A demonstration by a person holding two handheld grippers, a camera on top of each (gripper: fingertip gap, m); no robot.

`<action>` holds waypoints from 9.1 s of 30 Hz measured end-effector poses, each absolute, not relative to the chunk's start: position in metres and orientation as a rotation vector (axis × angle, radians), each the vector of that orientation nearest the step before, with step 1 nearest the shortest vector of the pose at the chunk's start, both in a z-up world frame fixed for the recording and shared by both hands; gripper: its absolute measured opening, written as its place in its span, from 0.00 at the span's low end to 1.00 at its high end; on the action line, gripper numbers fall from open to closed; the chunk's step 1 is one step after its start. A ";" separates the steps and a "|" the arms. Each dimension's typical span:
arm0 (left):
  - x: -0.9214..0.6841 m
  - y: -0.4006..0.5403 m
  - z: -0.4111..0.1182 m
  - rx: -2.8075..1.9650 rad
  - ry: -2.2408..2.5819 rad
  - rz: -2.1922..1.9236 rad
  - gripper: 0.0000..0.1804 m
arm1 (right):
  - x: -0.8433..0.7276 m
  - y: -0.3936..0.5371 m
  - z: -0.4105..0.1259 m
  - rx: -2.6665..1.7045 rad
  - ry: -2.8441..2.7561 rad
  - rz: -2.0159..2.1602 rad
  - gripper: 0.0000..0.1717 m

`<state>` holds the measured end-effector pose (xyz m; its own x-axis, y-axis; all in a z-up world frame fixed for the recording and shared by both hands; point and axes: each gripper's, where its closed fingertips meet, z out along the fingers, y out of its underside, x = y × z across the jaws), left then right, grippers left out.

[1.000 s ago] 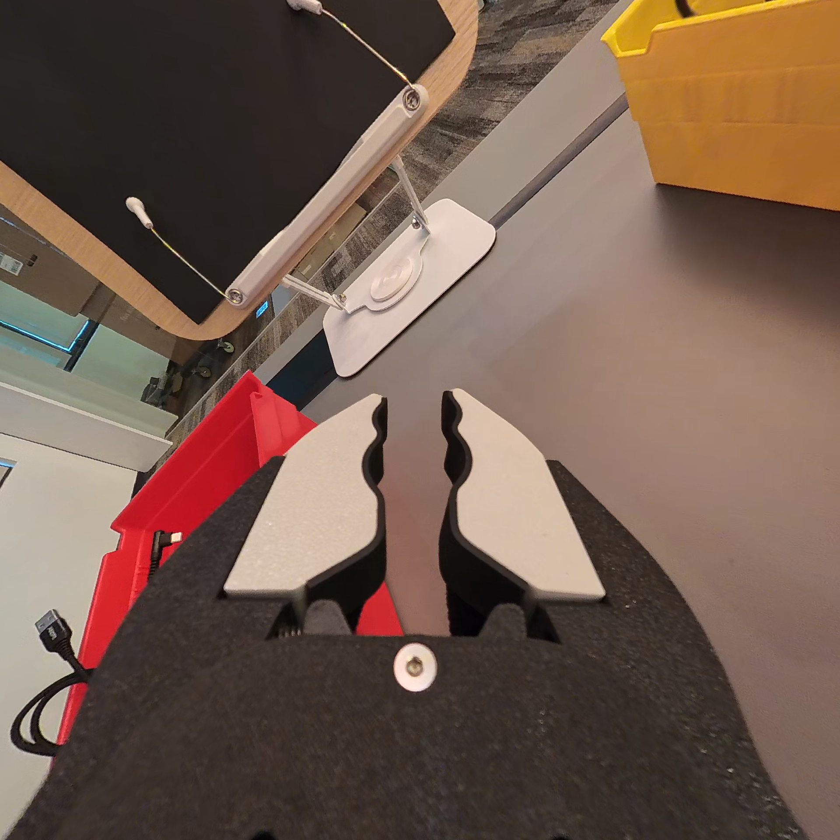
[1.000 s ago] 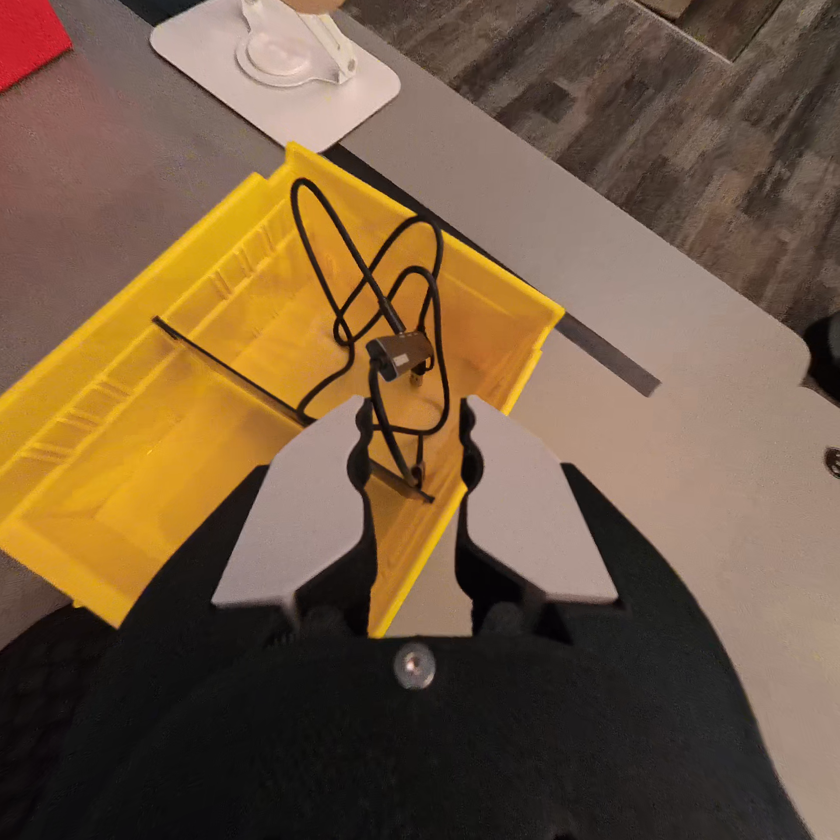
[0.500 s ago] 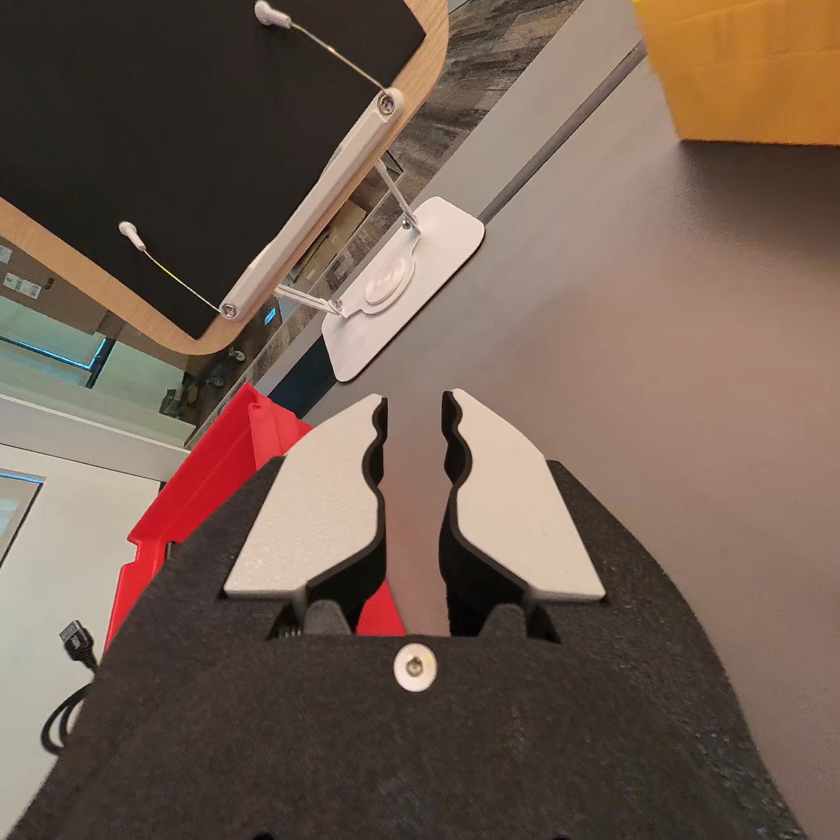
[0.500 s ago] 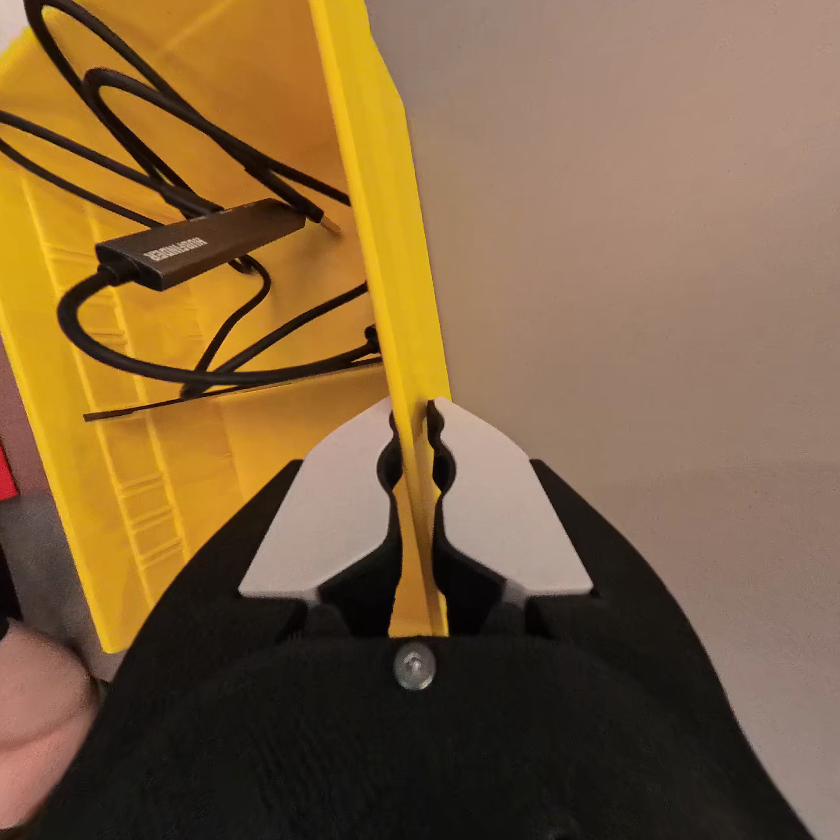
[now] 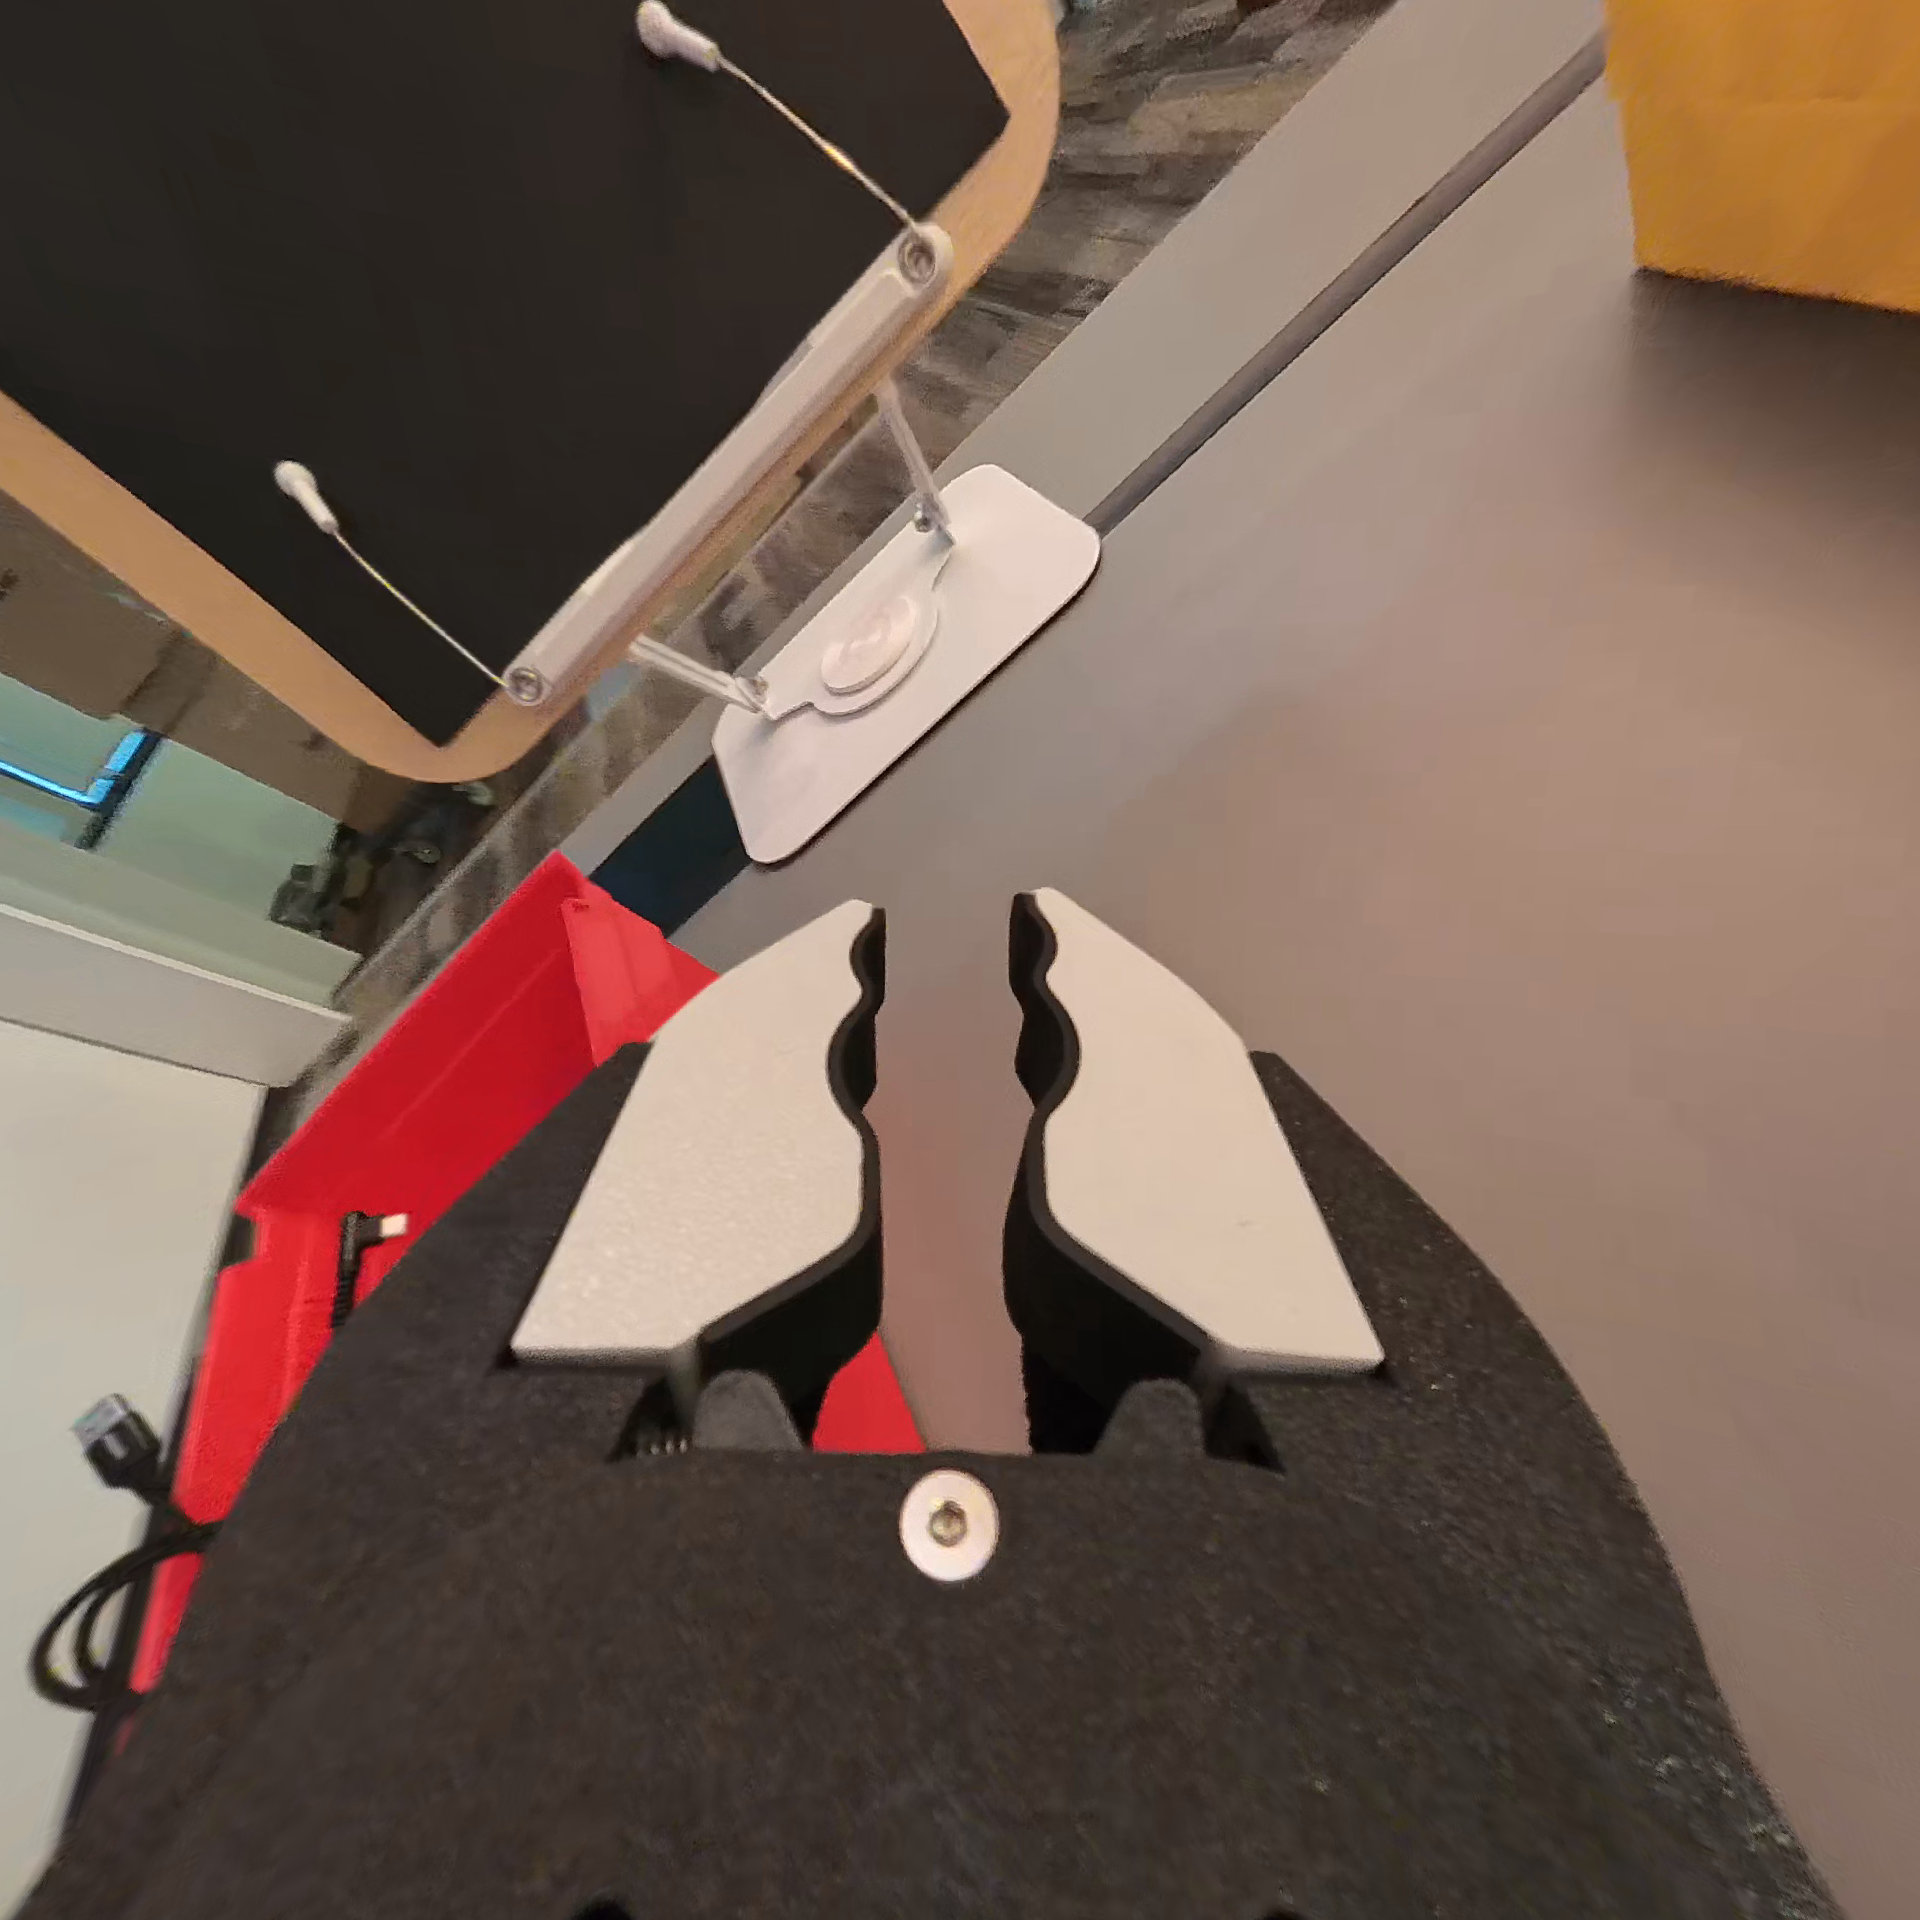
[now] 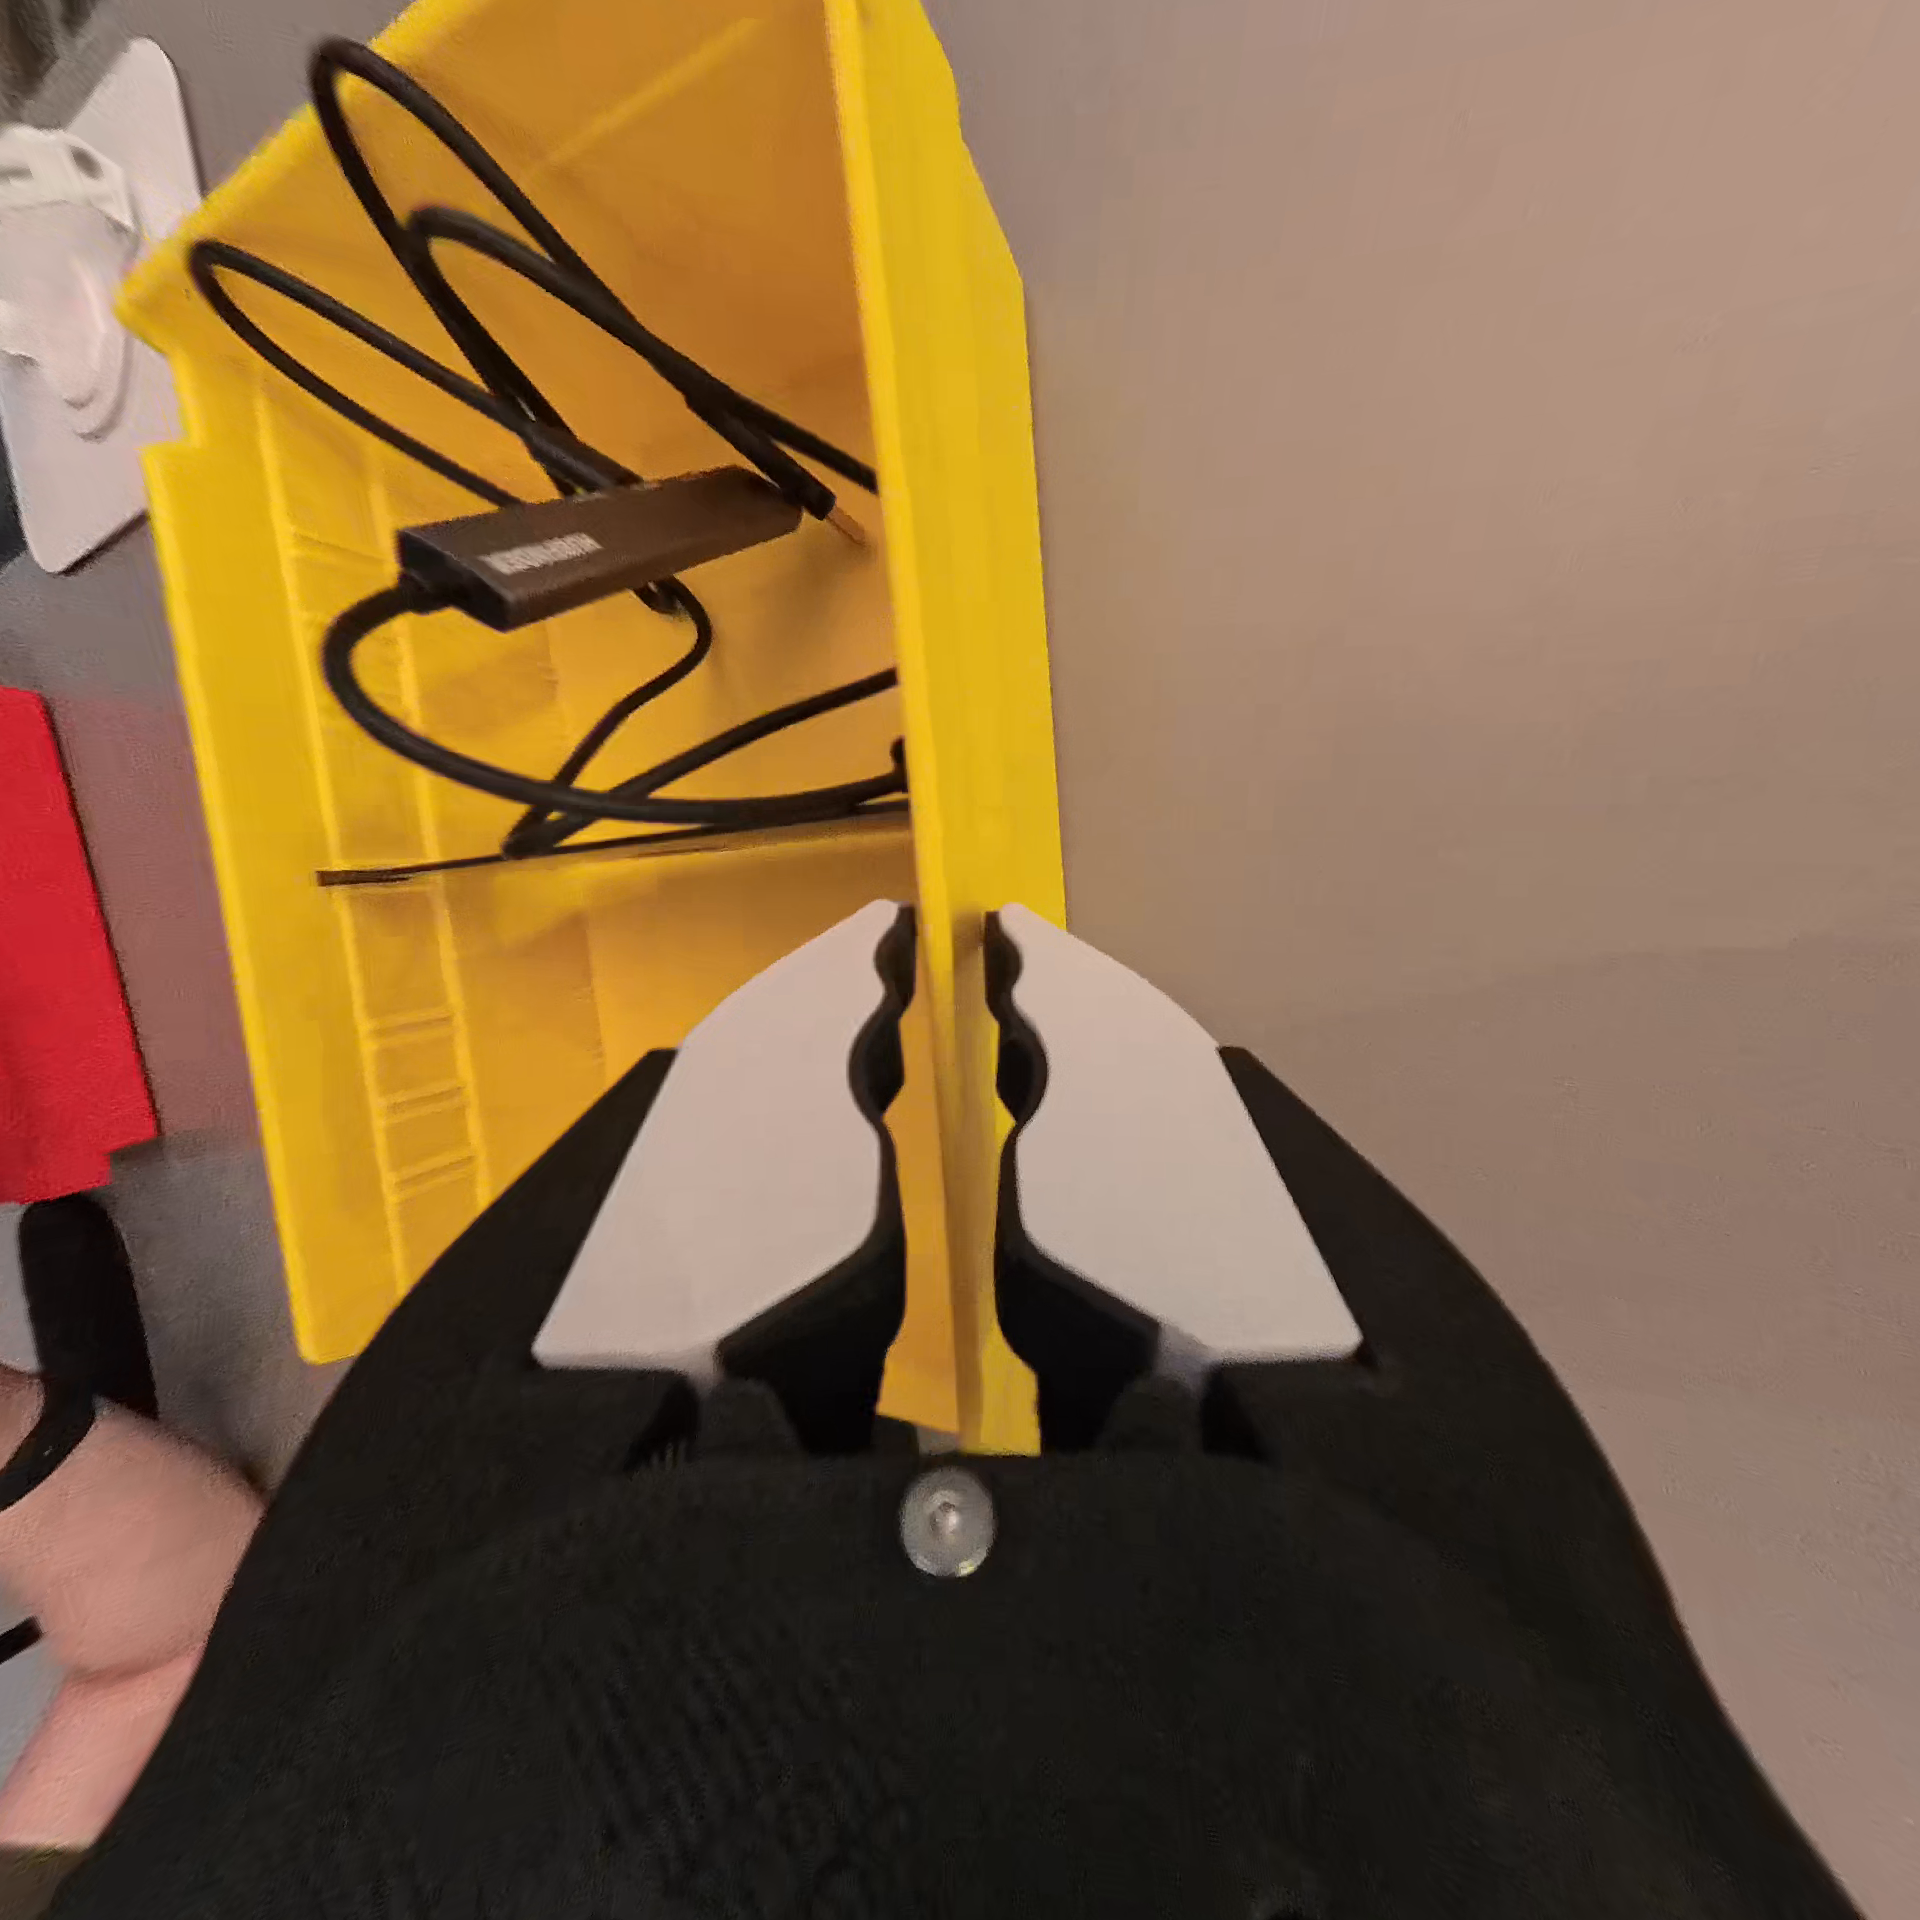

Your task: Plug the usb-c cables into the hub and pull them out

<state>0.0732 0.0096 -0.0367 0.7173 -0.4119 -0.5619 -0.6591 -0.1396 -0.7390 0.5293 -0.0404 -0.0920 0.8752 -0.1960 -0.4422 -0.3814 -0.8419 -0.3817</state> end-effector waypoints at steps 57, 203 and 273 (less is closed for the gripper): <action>-0.035 -0.061 0.054 -1.788 0.629 -0.205 0.17 | 0.322 0.034 0.083 -1.525 -0.754 0.033 0.27; -0.073 0.114 -0.048 -2.061 0.999 0.060 0.05 | 0.232 0.036 -0.006 -1.626 -1.263 -0.065 0.27; 0.113 -0.121 0.062 -1.076 1.247 -0.483 0.05 | 0.159 -0.108 0.085 -0.917 -1.504 0.309 0.20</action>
<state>0.1132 -0.1205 0.0623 0.3052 -0.7997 -0.5170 -0.2428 0.4596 -0.8543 0.1586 -0.1078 0.0849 0.1037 0.6930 0.7134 0.3560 0.6439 -0.6772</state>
